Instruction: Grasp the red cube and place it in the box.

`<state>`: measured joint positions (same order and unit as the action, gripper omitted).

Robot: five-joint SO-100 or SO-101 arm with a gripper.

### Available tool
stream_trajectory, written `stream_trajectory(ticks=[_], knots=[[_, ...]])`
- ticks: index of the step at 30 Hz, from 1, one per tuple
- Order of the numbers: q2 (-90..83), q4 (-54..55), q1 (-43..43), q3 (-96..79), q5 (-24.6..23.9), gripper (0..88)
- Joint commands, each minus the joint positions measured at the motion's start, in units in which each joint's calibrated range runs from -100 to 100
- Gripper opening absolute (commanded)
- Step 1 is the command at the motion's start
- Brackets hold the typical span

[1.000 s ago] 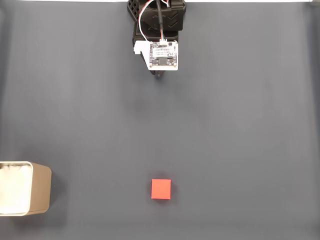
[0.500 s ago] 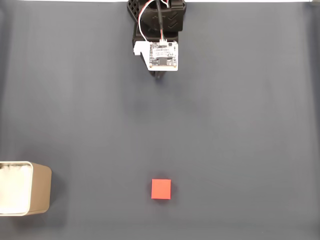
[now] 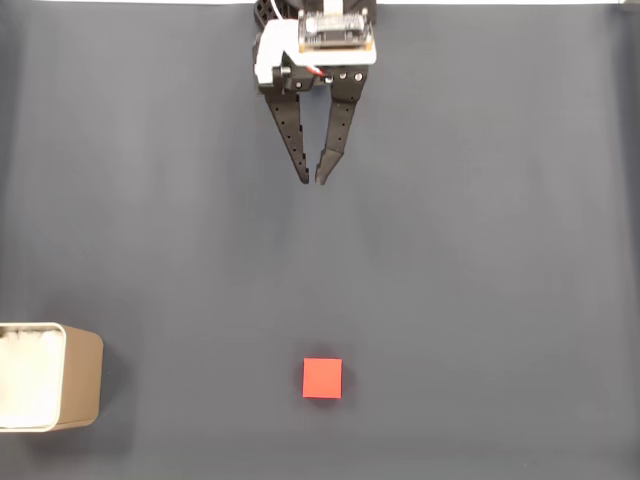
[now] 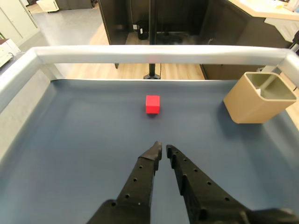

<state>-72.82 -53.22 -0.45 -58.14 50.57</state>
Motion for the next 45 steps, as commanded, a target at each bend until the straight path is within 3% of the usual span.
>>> stream_trajectory(ticks=[1, 28, 45], knots=[[6.79, -1.45, 0.45, 10.14, 1.27, 0.0], [32.52, -5.63, 0.8, 34.87, -0.05, 0.4], [41.8, -3.25, 0.23, 38.7, 0.15, 13.6]])
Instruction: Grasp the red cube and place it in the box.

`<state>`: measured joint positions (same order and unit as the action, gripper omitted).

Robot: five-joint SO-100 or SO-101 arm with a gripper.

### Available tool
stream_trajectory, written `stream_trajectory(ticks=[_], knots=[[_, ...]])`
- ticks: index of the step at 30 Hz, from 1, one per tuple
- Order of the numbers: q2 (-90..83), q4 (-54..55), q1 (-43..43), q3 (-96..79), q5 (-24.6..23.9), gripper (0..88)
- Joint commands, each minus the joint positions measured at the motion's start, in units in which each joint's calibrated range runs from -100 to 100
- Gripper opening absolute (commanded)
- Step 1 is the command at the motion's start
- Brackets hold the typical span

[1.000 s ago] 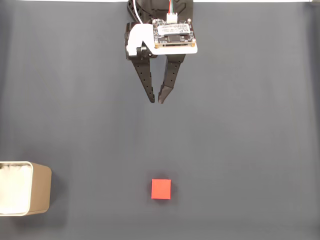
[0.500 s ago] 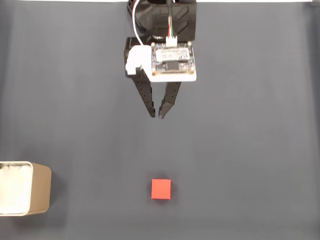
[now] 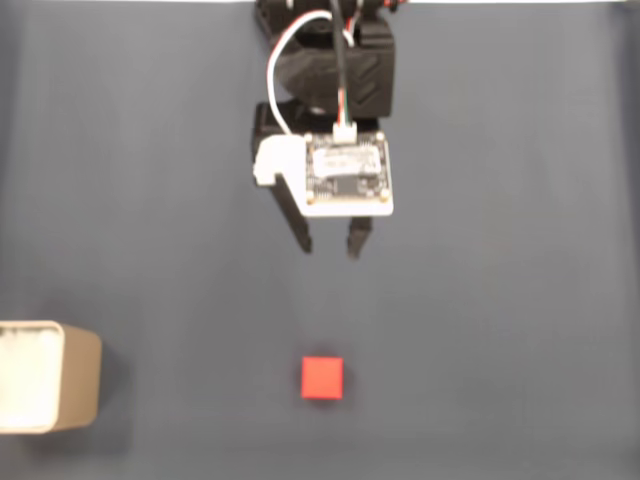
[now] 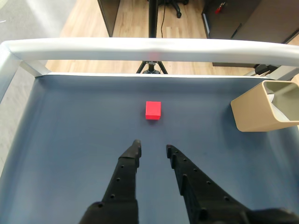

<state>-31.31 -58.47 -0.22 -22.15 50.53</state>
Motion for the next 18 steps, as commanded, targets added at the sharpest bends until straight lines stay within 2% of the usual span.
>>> stream_trajectory(ticks=[1, 18], knots=[[0.89, 2.24, -0.06, 2.81, 0.34, 14.1], [11.98, 7.57, -1.06, 5.91, 1.12, 18.8]])
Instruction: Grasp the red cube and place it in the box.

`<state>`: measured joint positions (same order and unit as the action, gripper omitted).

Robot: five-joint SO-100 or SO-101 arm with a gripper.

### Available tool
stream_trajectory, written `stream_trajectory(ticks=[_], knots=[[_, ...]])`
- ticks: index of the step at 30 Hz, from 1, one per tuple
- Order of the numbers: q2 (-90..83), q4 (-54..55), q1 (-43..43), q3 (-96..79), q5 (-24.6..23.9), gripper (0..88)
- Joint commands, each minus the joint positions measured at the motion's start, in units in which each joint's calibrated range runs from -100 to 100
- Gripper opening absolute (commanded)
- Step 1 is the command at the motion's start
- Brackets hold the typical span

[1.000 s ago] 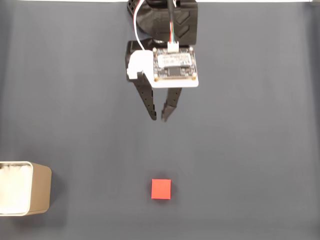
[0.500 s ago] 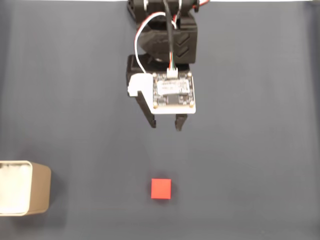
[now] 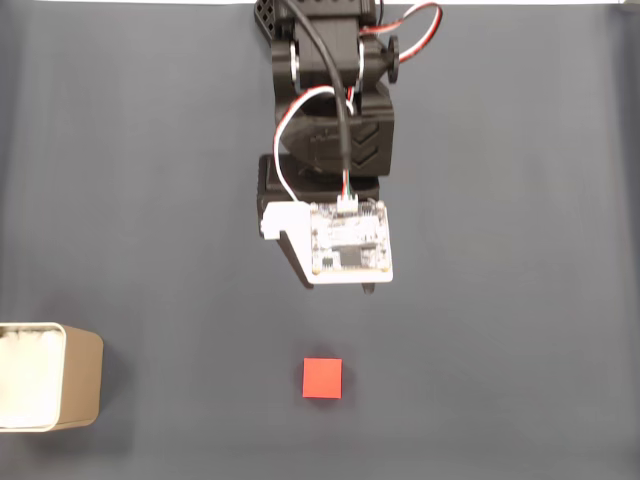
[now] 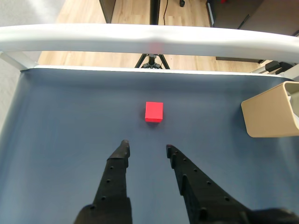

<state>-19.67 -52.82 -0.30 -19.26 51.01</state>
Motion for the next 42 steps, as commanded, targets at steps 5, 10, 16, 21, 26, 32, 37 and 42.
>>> stream_trajectory(ticks=[5, 10, 16, 21, 26, 32, 37, 42], knots=[[3.21, 4.3, -1.41, 3.66, 1.03, 20.2], [5.81, 6.27, -1.83, 3.66, 1.42, 21.6], [8.4, 8.64, -2.12, 3.66, 1.17, 24.0], [10.22, 10.53, -2.4, 3.66, 1.03, 26.0], [11.96, 11.92, -2.69, 3.66, 0.68, 27.2], [14.12, 13.73, -2.97, 3.66, 0.39, 28.6], [15.94, 15.2, -3.04, 3.66, 0.29, 29.6], [17.94, 17.09, -3.04, 3.84, 0.24, 31.0]])
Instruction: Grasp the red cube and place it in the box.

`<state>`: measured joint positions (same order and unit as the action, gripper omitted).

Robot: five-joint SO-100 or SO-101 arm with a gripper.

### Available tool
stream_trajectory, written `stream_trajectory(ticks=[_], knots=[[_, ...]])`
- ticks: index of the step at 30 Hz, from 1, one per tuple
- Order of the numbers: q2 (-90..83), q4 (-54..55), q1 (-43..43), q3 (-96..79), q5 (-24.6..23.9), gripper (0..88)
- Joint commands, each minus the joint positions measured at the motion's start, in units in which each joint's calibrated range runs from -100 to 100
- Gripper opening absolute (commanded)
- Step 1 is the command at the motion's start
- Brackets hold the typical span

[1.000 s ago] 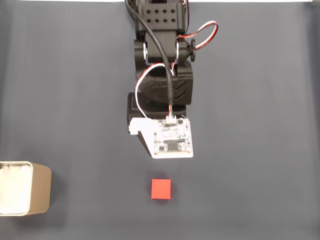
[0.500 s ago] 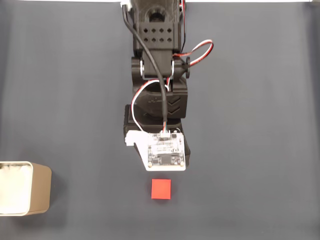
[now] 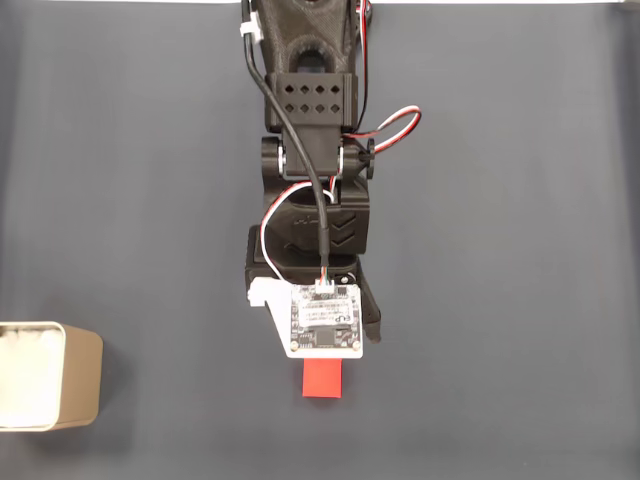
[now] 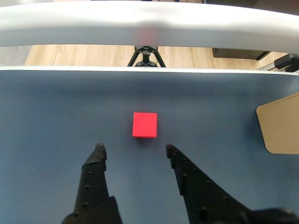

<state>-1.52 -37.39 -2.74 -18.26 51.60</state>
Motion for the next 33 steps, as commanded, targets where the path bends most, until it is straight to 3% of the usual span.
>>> stream_trajectory(ticks=[1, 33], knots=[[0.22, 1.9, -0.59, 3.03, -0.39, 31.1], [13.74, 5.34, -0.31, 12.88, -1.07, 31.8]])
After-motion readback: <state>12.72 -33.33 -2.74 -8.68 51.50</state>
